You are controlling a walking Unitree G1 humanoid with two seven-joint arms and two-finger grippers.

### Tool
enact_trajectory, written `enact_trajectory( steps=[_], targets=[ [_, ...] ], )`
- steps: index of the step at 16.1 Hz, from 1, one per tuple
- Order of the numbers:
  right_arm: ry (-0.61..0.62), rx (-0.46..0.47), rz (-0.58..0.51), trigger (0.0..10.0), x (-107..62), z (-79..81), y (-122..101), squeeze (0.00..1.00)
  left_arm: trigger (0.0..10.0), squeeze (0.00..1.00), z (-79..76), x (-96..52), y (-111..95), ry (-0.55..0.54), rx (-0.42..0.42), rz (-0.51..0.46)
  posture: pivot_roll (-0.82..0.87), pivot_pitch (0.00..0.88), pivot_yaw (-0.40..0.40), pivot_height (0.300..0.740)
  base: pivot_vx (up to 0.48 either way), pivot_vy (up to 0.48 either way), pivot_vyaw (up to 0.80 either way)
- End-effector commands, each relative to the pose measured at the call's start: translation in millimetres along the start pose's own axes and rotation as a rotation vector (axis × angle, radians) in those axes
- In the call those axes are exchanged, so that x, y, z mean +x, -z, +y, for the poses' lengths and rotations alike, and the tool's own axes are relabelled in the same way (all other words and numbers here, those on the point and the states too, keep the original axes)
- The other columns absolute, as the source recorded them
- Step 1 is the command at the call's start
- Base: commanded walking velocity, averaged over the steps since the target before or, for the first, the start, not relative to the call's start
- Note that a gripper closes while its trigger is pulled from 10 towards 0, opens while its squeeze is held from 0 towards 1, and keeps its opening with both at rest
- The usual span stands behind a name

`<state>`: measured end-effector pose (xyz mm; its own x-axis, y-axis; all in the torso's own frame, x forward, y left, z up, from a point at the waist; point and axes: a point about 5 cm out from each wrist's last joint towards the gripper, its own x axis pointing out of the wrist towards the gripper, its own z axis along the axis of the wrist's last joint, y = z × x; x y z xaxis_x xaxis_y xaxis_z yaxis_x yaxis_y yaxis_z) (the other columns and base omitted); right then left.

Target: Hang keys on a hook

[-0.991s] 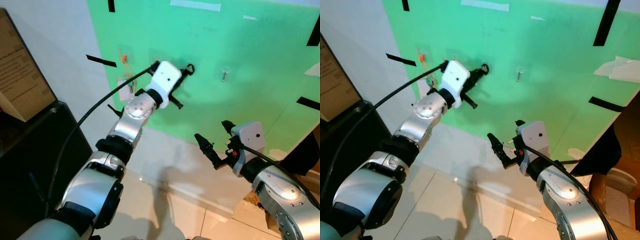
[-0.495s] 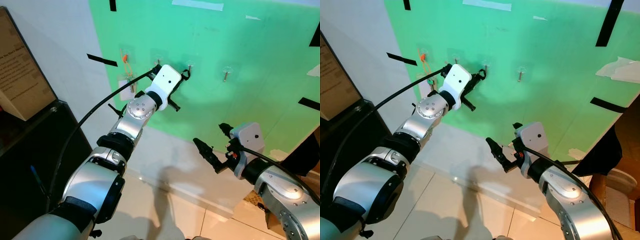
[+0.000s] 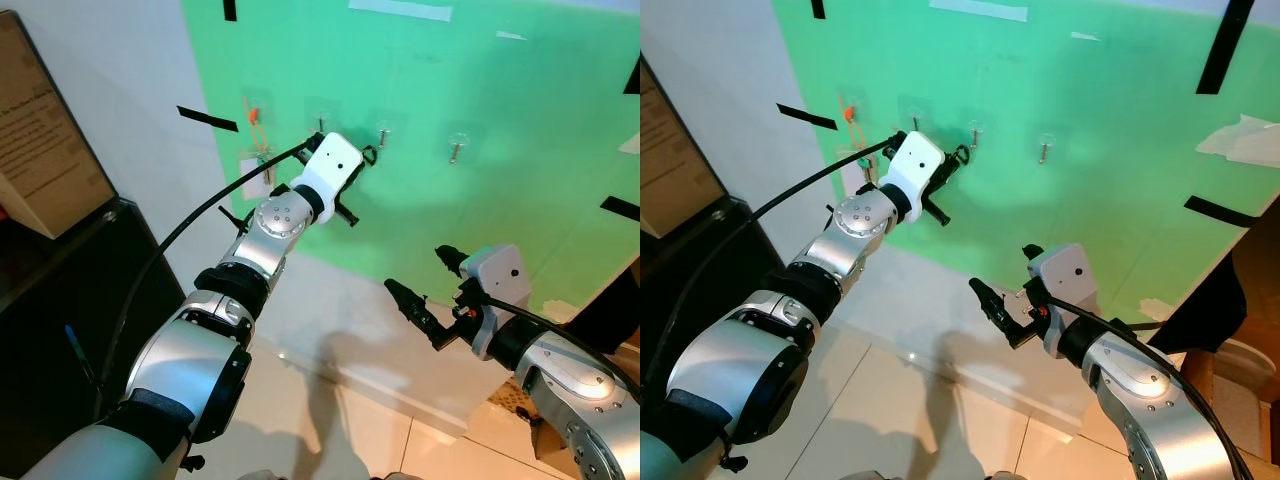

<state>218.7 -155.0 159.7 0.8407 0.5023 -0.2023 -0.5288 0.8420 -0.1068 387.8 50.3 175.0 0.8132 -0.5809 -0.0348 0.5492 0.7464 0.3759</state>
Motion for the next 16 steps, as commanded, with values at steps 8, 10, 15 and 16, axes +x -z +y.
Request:
enact_trajectory(
  steps=[8, 10, 15, 16],
  targets=[
    [-0.013, -0.018, -0.016, 10.0, -2.7, -1.1, -7, 0.0, 10.0, 0.0, -1.2, 1.6, -10, 0.011, 0.041, -0.061, -0.2, 0.0, 0.027, 0.74, 0.0, 0.0, 0.0],
    [-0.013, -0.017, -0.014, 10.0, -3.9, -1.2, -6, 0.0, 10.0, 0.0, -4.3, 2.4, -16, 0.029, 0.044, -0.095, -0.2, 0.0, 0.027, 0.74, 0.0, 0.0, 0.0],
    [-0.016, -0.015, -0.013, 10.0, -3.7, -0.8, -6, 0.0, 10.0, 0.0, -2.4, 5.1, -26, 0.023, 0.025, -0.141, -0.2, 0.0, 0.026, 0.74, 0.0, 0.0, 0.0],
    [-0.016, -0.015, -0.014, 10.0, -3.5, -1.1, -7, 0.0, 10.0, 0.0, -2.0, 5.6, -27, 0.021, 0.027, -0.138, -0.2, 0.0, 0.027, 0.74, 0.0, 0.0, 0.0]
  ],
)
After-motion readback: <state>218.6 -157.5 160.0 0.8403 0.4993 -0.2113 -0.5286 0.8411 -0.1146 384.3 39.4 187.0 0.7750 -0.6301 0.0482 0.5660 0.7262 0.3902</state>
